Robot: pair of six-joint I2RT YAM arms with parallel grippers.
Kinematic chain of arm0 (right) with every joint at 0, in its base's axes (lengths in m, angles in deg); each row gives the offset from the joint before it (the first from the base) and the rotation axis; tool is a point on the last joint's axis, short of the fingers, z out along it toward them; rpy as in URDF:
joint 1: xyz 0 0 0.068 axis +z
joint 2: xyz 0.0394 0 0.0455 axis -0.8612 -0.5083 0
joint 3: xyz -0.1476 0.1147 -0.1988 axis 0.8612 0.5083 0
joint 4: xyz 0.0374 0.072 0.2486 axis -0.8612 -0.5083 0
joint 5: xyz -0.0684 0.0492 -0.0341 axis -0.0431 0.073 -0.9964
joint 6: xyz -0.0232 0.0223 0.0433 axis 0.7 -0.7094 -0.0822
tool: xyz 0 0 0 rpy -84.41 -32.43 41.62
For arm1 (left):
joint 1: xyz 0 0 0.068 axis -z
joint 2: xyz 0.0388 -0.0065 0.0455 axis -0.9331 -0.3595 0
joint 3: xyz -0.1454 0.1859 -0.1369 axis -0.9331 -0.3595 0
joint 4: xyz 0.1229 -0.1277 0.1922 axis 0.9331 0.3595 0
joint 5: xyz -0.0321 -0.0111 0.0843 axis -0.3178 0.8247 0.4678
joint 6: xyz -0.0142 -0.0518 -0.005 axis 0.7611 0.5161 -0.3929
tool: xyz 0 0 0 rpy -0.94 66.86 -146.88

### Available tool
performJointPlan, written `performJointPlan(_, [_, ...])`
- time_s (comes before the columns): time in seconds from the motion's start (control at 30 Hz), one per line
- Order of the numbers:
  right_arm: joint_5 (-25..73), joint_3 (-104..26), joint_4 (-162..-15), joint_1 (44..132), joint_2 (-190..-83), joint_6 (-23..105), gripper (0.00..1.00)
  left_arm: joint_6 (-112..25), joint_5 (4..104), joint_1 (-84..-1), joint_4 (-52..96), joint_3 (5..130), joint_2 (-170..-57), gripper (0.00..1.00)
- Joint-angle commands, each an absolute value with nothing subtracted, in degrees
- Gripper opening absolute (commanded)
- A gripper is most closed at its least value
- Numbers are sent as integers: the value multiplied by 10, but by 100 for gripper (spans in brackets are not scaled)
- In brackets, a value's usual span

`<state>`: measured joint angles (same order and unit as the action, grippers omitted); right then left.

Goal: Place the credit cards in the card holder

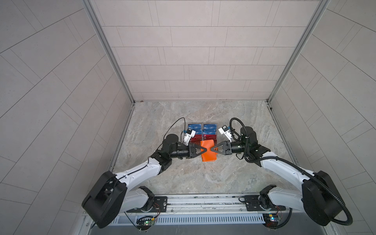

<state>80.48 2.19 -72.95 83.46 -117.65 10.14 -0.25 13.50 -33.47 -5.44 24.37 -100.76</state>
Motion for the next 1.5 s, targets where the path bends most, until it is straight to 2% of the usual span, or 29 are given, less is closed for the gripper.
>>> performJointPlan(0.0, [817, 3, -713, 839, -1168, 107, 28, -2, 127, -335, -65, 258, -1008, 9])
performJointPlan(0.23, [818, -1, -721, 839, -1158, 109, 24, -6, 125, -334, -60, 256, -1005, 9])
performJointPlan(0.43, [820, -16, -745, 839, -1151, 121, 11, -12, 123, -334, -58, 255, -1001, 9])
performJointPlan(0.57, [819, -16, -746, 838, -1150, 120, 9, -18, 124, -334, -48, 253, -989, 9])
performJointPlan(0.67, [820, -16, -747, 839, -1150, 120, 3, -20, 126, -334, -46, 251, -985, 9])
performJointPlan(0.73, [820, -17, -748, 839, -1150, 120, 6, -17, 125, -334, -51, 251, -985, 9])
performJointPlan(0.8, [820, -24, -775, 836, -1150, 134, 17, -17, 123, -335, -51, 251, -985, 9])
performJointPlan(0.9, [823, -30, -812, 819, -1142, 158, 29, -19, 126, -335, -47, 248, -980, 8])
performJointPlan(1.0, [821, -26, -815, 804, -1133, 155, 36, -17, 125, -335, -47, 247, -975, 8])
performJointPlan(1.3, [806, 6, -833, 787, -1132, 160, 35, -16, 120, -335, -46, 249, -967, 9])
performJointPlan(1.47, [789, -2, -894, 787, -1146, 205, 33, -15, 120, -335, -46, 252, -964, 9])
